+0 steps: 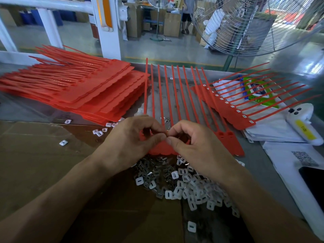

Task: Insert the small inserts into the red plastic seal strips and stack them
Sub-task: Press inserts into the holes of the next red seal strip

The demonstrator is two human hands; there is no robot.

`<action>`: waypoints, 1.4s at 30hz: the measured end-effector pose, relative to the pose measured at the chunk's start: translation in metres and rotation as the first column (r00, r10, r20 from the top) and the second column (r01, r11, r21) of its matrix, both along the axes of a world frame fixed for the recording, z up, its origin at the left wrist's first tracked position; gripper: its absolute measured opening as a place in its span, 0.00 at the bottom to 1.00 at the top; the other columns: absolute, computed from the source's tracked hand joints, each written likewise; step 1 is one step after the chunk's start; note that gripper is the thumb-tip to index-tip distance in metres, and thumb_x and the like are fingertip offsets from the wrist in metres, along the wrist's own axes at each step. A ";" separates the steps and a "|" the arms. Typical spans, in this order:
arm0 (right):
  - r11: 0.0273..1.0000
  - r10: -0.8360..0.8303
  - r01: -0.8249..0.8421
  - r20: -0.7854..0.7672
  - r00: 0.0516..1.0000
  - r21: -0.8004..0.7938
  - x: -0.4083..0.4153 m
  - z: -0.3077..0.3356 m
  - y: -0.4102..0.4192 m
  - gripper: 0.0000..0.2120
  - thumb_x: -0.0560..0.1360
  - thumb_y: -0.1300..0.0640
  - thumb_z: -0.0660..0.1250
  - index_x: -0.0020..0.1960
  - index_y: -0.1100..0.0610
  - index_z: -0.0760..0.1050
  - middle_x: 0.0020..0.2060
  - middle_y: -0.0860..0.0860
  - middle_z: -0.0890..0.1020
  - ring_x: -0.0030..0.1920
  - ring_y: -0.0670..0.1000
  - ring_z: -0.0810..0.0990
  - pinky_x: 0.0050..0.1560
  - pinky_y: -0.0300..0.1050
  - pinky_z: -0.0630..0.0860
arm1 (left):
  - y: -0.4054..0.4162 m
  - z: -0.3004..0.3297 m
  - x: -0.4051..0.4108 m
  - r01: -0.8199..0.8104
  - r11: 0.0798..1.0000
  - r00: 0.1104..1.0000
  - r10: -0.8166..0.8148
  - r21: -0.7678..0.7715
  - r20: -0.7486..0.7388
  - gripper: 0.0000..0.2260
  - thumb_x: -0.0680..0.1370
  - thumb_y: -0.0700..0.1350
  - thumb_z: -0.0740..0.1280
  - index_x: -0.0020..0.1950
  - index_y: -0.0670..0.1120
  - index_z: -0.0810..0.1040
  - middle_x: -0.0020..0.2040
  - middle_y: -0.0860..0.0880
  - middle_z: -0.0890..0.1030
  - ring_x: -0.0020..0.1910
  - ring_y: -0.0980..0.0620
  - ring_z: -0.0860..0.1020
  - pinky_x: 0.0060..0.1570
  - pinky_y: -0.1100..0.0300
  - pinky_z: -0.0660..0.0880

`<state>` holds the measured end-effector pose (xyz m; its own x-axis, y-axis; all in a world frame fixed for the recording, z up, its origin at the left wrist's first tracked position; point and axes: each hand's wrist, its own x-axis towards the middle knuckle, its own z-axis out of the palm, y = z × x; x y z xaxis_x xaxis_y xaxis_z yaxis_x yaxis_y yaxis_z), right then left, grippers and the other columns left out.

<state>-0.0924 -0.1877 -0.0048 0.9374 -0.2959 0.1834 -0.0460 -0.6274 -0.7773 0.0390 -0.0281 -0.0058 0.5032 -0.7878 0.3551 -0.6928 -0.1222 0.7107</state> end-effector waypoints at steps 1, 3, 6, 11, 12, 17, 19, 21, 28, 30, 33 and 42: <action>1.000 -0.008 0.008 0.009 1.000 0.004 0.000 0.001 0.000 0.02 0.80 0.51 0.70 0.49 0.44 0.80 0.38 0.37 0.82 0.35 0.39 0.79 0.36 0.29 0.73 | 0.000 0.000 0.000 -0.004 1.000 1.000 0.004 -0.003 -0.004 0.00 0.76 0.46 0.74 0.46 0.51 0.85 0.43 0.56 0.83 0.45 0.54 0.81 0.44 0.70 0.72; 0.999 -0.025 0.025 0.035 0.999 0.024 0.000 0.002 0.000 0.03 0.80 0.52 0.70 0.49 0.45 0.80 0.39 0.39 0.82 0.36 0.39 0.79 0.37 0.30 0.74 | 0.000 0.000 0.000 0.003 1.000 1.000 -0.003 0.003 -0.020 0.01 0.77 0.45 0.74 0.46 0.51 0.85 0.41 0.57 0.83 0.41 0.57 0.80 0.41 0.71 0.71; 0.997 -0.017 0.012 0.071 0.997 0.075 -0.001 0.005 0.001 0.04 0.80 0.54 0.70 0.49 0.46 0.81 0.40 0.41 0.82 0.39 0.40 0.80 0.41 0.31 0.75 | 0.000 -0.003 0.000 0.026 0.999 0.996 -0.027 -0.019 -0.083 0.02 0.78 0.46 0.73 0.45 0.50 0.84 0.36 0.58 0.81 0.32 0.63 0.76 0.33 0.75 0.68; 0.996 0.001 -0.011 0.114 0.993 0.084 -0.001 0.007 0.004 0.08 0.77 0.55 0.74 0.54 0.44 0.82 0.47 0.42 0.84 0.50 0.44 0.83 0.52 0.38 0.79 | 0.001 -0.004 0.005 0.076 0.995 0.968 -0.089 -0.063 -0.236 0.08 0.79 0.54 0.70 0.46 0.51 0.84 0.38 0.51 0.82 0.33 0.59 0.75 0.35 0.66 0.70; 0.997 0.004 -0.013 0.127 0.992 0.073 -0.001 0.007 0.005 0.08 0.77 0.56 0.74 0.54 0.44 0.82 0.47 0.42 0.85 0.50 0.44 0.84 0.52 0.39 0.79 | 0.002 -0.004 0.006 0.080 0.995 0.962 -0.095 -0.067 -0.257 0.09 0.79 0.55 0.70 0.47 0.51 0.84 0.39 0.49 0.82 0.34 0.54 0.76 0.35 0.61 0.72; 0.996 -0.009 -0.006 0.160 0.987 0.093 -0.001 0.007 0.006 0.08 0.77 0.57 0.75 0.52 0.46 0.83 0.45 0.42 0.85 0.48 0.46 0.84 0.44 0.39 0.81 | 0.001 -0.003 0.005 0.098 0.989 0.926 -0.133 -0.114 -0.353 0.12 0.79 0.57 0.70 0.47 0.48 0.84 0.42 0.36 0.81 0.39 0.31 0.75 0.39 0.34 0.73; 0.994 -0.005 -0.013 0.158 0.987 0.108 -0.001 0.007 0.006 0.08 0.77 0.57 0.75 0.53 0.45 0.83 0.45 0.42 0.85 0.48 0.46 0.84 0.43 0.39 0.81 | 0.000 -0.002 0.005 0.095 0.988 0.913 -0.136 -0.123 -0.385 0.15 0.79 0.58 0.70 0.47 0.46 0.84 0.42 0.32 0.79 0.37 0.29 0.74 0.38 0.32 0.72; 0.994 -0.002 -0.016 0.158 0.987 0.110 -0.001 0.008 0.006 0.08 0.77 0.57 0.75 0.53 0.45 0.83 0.46 0.42 0.85 0.48 0.46 0.85 0.43 0.39 0.81 | 0.000 -0.001 0.004 0.103 0.988 0.908 -0.141 -0.117 -0.395 0.16 0.78 0.59 0.70 0.47 0.46 0.84 0.42 0.30 0.78 0.38 0.27 0.74 0.38 0.30 0.72; 0.968 -0.049 0.001 0.184 0.982 0.250 -0.002 0.008 0.005 0.08 0.77 0.61 0.74 0.52 0.50 0.84 0.42 0.46 0.86 0.35 0.43 0.83 0.37 0.37 0.80 | -0.001 -0.002 0.004 0.071 0.989 0.930 -0.113 -0.131 -0.349 0.17 0.77 0.62 0.71 0.46 0.48 0.83 0.41 0.33 0.78 0.37 0.30 0.73 0.37 0.33 0.72; 0.962 -0.062 0.010 0.183 0.981 0.272 -0.002 0.008 0.005 0.07 0.77 0.61 0.74 0.52 0.50 0.84 0.42 0.46 0.86 0.34 0.44 0.83 0.38 0.38 0.80 | -0.001 -0.002 0.004 0.069 0.989 0.935 -0.109 -0.128 -0.338 0.16 0.77 0.61 0.71 0.46 0.49 0.84 0.41 0.34 0.79 0.38 0.31 0.74 0.37 0.35 0.72; 0.970 -0.070 0.023 0.187 0.980 0.243 -0.003 0.009 0.004 0.07 0.77 0.61 0.74 0.51 0.49 0.84 0.39 0.45 0.85 0.33 0.46 0.83 0.38 0.38 0.80 | 0.000 -0.002 0.003 0.078 0.992 0.950 -0.104 -0.097 -0.294 0.12 0.78 0.58 0.71 0.45 0.50 0.84 0.38 0.42 0.81 0.34 0.39 0.75 0.33 0.47 0.72; 0.909 -0.406 0.396 0.071 0.911 0.128 -0.015 0.015 -0.055 0.07 0.76 0.61 0.75 0.47 0.48 0.85 0.36 0.42 0.85 0.29 0.40 0.81 0.31 0.31 0.75 | 0.001 0.001 -0.003 0.069 0.991 0.995 -0.059 0.117 -0.079 0.02 0.76 0.50 0.73 0.45 0.54 0.84 0.44 0.57 0.83 0.45 0.57 0.81 0.46 0.65 0.76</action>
<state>-0.1076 -0.2422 0.0106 0.7155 -0.6662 0.2105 -0.1993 -0.4835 -0.8524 0.0364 -0.0272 -0.0050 0.4721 -0.8538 0.2196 -0.6471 -0.1665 0.7440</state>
